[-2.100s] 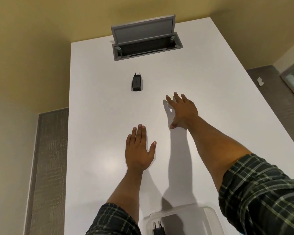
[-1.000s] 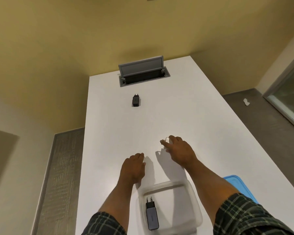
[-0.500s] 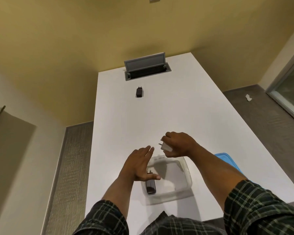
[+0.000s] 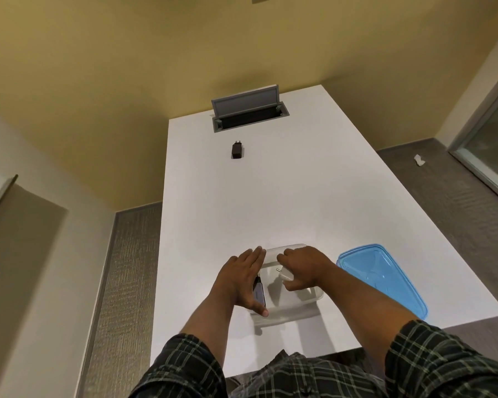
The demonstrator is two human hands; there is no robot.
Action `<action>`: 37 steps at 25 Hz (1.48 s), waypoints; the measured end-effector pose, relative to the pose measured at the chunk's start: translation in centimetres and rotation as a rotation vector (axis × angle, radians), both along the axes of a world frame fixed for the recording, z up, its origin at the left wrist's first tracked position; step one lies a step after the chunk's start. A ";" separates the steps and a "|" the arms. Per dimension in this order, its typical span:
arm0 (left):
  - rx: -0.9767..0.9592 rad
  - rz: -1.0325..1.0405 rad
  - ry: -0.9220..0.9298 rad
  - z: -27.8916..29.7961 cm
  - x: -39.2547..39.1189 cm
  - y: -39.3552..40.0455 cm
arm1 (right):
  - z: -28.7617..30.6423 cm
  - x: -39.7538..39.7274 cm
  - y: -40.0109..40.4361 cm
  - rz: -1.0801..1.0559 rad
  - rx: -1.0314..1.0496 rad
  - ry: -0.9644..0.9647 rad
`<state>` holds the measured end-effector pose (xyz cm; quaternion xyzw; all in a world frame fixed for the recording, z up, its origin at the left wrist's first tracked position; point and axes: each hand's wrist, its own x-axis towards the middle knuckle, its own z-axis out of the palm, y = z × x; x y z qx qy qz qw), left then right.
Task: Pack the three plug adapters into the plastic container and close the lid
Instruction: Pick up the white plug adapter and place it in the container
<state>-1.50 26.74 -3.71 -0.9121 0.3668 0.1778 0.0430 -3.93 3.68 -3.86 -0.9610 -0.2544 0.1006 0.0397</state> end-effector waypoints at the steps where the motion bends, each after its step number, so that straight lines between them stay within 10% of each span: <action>1: 0.001 0.010 0.003 0.1 -0.2 -0.1 | -0.7 -0.3 0.4 -0.049 -0.007 0.017; 12: 0.033 0.118 0.047 0.7 -0.6 -0.5 | -4.8 -1.5 3.7 -0.473 -0.038 0.231; 37: 0.035 0.136 0.075 1.7 -0.9 -0.7 | -4.8 0.2 5.3 -0.477 0.132 0.417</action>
